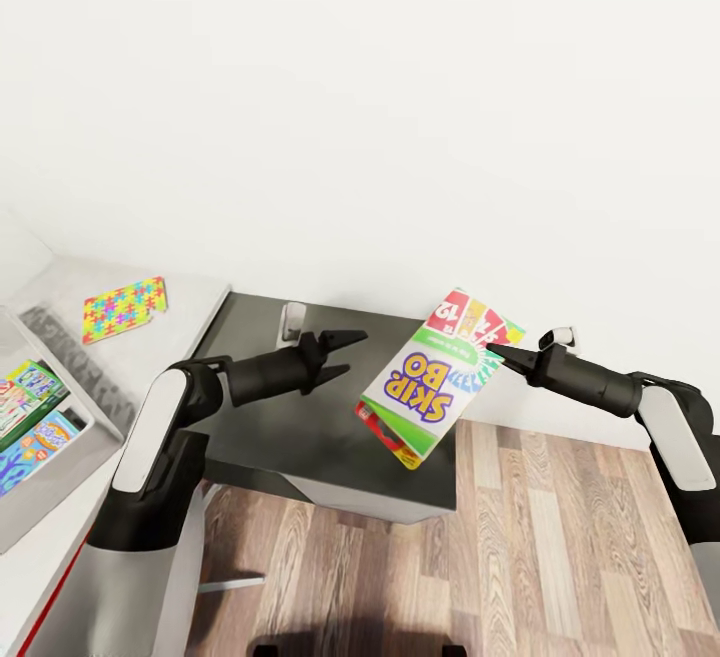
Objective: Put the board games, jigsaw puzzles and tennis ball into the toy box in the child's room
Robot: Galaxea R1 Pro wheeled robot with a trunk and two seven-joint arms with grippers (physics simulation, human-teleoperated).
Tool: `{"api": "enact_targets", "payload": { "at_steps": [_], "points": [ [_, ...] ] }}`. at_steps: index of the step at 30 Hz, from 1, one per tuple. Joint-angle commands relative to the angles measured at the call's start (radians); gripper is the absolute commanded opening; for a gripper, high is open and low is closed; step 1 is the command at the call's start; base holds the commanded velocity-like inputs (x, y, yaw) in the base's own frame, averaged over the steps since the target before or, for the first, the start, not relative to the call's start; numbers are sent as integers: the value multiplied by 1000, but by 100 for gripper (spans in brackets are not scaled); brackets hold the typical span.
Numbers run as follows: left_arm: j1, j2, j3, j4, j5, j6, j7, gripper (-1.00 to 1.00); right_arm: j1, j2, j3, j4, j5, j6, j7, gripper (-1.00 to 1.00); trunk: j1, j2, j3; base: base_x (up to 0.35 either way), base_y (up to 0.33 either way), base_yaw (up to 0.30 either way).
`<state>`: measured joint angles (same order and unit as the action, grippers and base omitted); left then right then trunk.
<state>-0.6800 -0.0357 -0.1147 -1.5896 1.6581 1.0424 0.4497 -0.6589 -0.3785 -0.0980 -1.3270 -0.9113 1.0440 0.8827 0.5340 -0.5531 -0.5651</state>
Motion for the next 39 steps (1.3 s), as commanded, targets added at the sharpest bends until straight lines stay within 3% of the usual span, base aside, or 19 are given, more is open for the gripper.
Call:
{"api": "enact_targets", "payload": {
  "at_steps": [1, 8, 12, 15, 22, 31, 39],
  "points": [
    [-1, -1, 0, 0, 9, 2, 10, 100, -1, 0, 0, 0, 4, 3, 7, -100, -4, 6, 2, 0, 0, 0],
    [-3, -2, -23, 3, 9, 2, 10, 100, -2, -8, 10, 0, 2, 3, 7, -100, -30, 55, 24, 0, 0, 0],
    [-8, -4, -36, 9, 9, 2, 11, 100, -5, -28, 36, 0, 1, 3, 7, -100, -46, 83, 37, 0, 0, 0],
    [-14, -6, -44, 14, 8, 1, 11, 100, -9, -58, 84, 0, 0, 3, 7, -100, -57, 104, 46, 0, 0, 0],
    [-18, -8, -49, 27, 8, 1, 11, 100, -13, -110, 133, -1, -1, 3, 21, -100, -84, 153, 68, 0, 0, 0],
    [-20, -6, -52, 31, 8, 1, 11, 100, -13, -131, 144, -1, -1, 3, 75, -100, -84, 153, 68, 0, 0, 0],
    [-22, 17, -56, 41, 8, 2, 10, 100, -13, -147, 147, -1, -1, 3, 97, -100, -84, 153, 68, 0, 0, 0]
  ]
}}
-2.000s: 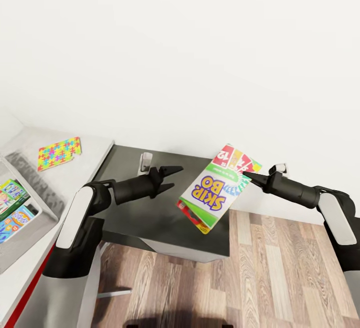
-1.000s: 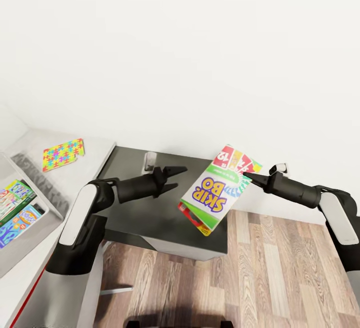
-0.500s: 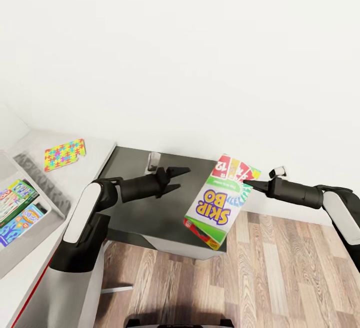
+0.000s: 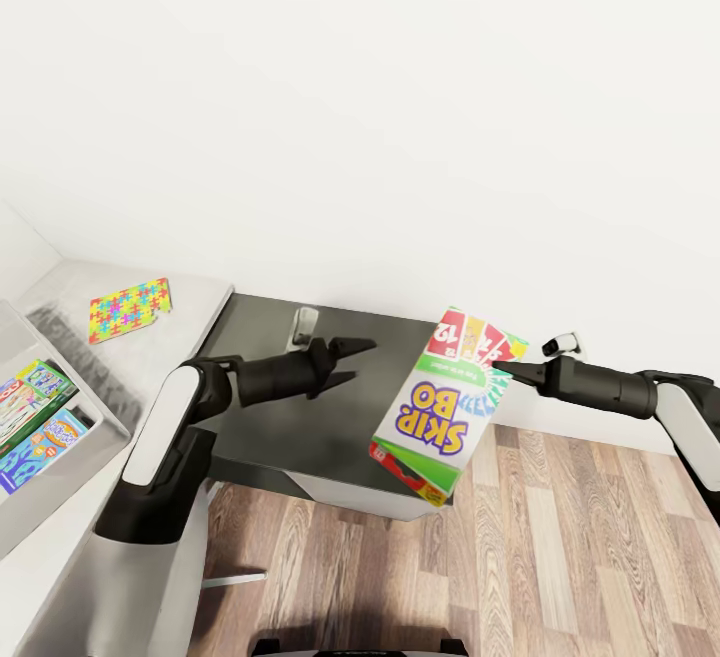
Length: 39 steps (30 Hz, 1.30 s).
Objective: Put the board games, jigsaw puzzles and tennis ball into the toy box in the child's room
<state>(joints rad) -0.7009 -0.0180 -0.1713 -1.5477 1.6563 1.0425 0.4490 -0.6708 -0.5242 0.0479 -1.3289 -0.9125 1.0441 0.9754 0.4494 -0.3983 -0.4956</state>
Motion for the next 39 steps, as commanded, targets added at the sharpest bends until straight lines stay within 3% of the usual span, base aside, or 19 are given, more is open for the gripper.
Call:
{"api": "enact_targets", "payload": {
  "at_steps": [1, 8, 11, 12, 19, 20, 24, 25, 28, 33, 39],
  "points": [
    [-2, 5, -2, 0, 10, 2, 10, 100, -1, -2, 2, 0, 0, 3, 6, -100, 1, -2, -1, 0, 0, 0],
    [-10, 36, -46, 3, 10, 5, 10, 100, -1, -8, 0, 1, -1, 3, 11, -100, 1, -2, -1, 0, 0, 0],
    [-22, 49, -94, 3, 10, 5, 10, 100, -1, -16, -1, 1, -1, 3, 14, -100, 1, -2, -1, 0, 0, 0],
    [-22, 49, -94, 3, 10, 5, 10, 100, -1, -16, -1, 1, -1, 3, 14, -100, 1, -2, -1, 0, 0, 0],
    [-38, 75, -215, -8, 2, 5, 10, 100, -2, -29, -2, 2, -1, 3, 52, -100, 1, -2, -1, 0, 0, 0],
    [-38, 75, -215, -8, 2, 5, 10, 100, -2, -29, -2, 2, -1, 3, 52, -100, 1, -2, -1, 0, 0, 0],
    [-47, 97, -288, -24, 0, 5, 6, 100, -2, -35, -2, 5, -1, 3, 88, -100, 1, -2, -1, 0, 0, 0],
    [-47, 97, -288, -24, 0, 5, 6, 100, -2, -35, -2, 5, -1, 3, 88, -100, 1, -2, -1, 0, 0, 0],
    [-59, 106, -338, -31, -1, 5, -1, 100, -2, -39, -1, 6, 0, 3, 102, -100, 1, -2, -1, 0, 0, 0],
    [-72, 111, -380, -36, -2, 5, -12, 100, -3, -40, 3, 8, 0, 3, 110, -100, 1, -2, -1, 0, 0, 0],
    [-77, 114, -399, -40, -3, 5, -35, 100, -3, -41, 6, 9, 0, 3, 113, -100, 1, -2, -1, 0, 0, 0]
  ]
}}
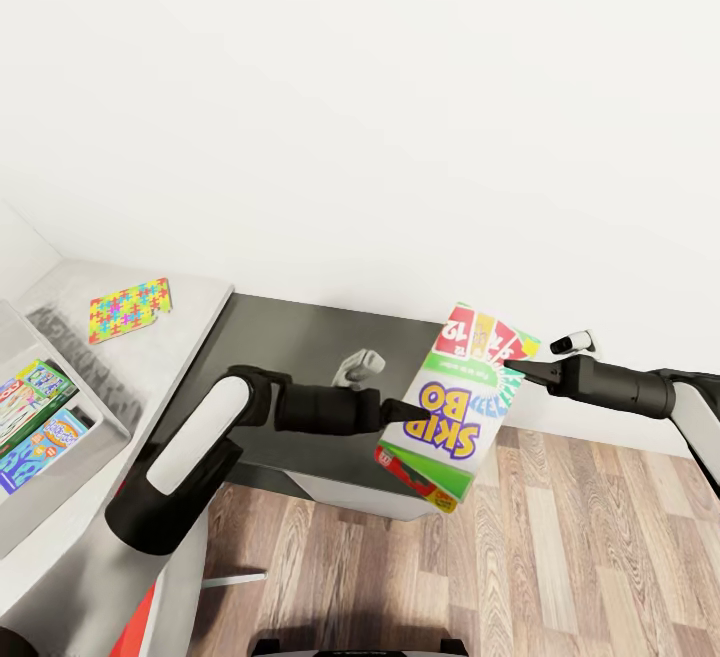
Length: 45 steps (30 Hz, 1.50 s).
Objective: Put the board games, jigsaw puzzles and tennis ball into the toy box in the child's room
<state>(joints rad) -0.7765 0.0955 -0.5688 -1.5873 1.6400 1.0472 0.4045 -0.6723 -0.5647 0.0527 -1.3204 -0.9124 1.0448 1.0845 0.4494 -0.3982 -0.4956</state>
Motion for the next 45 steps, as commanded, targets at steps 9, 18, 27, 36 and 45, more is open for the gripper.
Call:
{"api": "enact_targets", "payload": {
  "at_steps": [9, 18, 27, 36, 45],
  "points": [
    [-3, 28, -2, -14, 12, 0, -60, 100, -1, -1, 3, 1, 1, 2, 6, -100, 1, -2, -1, 0, 0, 0],
    [-1, 65, 14, -18, 10, -2, -154, 100, -1, -1, 5, 1, 1, 2, 6, -100, 1, -2, -1, 0, 0, 0],
    [4, 73, 21, -18, -19, -5, -182, 100, -1, -1, 5, 1, 1, 2, 6, -100, 1, -2, -1, 0, 0, 0],
    [6, 70, 20, -17, -58, -6, -189, 100, -1, -1, 6, 1, 0, 2, 7, -100, 1, -2, -1, 0, 0, 0],
    [6, 63, 13, -12, -69, -7, -191, 100, -1, -2, 6, 0, 0, 2, 7, -100, 1, -2, -1, 0, 0, 0]
  ]
}}
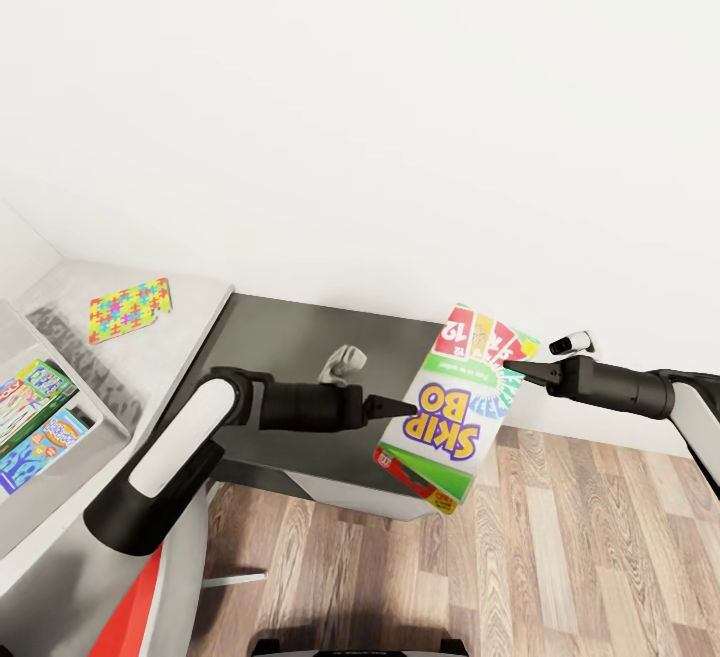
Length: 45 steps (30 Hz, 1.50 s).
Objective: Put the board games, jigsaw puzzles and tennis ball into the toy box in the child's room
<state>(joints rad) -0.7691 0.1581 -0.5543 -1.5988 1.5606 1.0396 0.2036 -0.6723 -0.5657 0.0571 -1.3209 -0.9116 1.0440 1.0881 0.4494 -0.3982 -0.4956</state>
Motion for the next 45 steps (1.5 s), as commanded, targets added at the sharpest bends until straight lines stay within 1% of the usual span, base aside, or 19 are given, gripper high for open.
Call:
{"api": "enact_targets", "payload": {
  "at_steps": [1, 10, 13, 16, 24, 45],
  "points": [
    [-1, 1, -1, -1, 10, 0, 10, 100, -1, -1, 2, 0, -1, 3, 4, -100, 1, -2, -1, 0, 0, 0],
    [-1, -3, -4, 5, 8, -1, 10, 100, 0, -11, 2, 0, -5, 3, 7, -100, 1, -2, -1, 0, 0, 0],
    [-1, -4, -5, 5, 8, -1, 10, 100, 0, -13, 3, 0, -11, 3, 17, -100, 1, -2, -1, 0, 0, 0],
    [-1, -4, -5, 6, 7, -1, 10, 100, 0, -16, 4, 0, -19, 3, 42, -100, 1, -2, -1, 0, 0, 0],
    [-1, -6, -6, 6, 7, -1, 10, 100, 1, -18, 6, 0, -25, 3, 71, -100, 1, -2, -1, 0, 0, 0],
    [-1, -8, -7, 6, 8, -1, 9, 100, 2, -17, 8, -2, -27, 3, 83, -100, 1, -2, -1, 0, 0, 0]
  ]
}}
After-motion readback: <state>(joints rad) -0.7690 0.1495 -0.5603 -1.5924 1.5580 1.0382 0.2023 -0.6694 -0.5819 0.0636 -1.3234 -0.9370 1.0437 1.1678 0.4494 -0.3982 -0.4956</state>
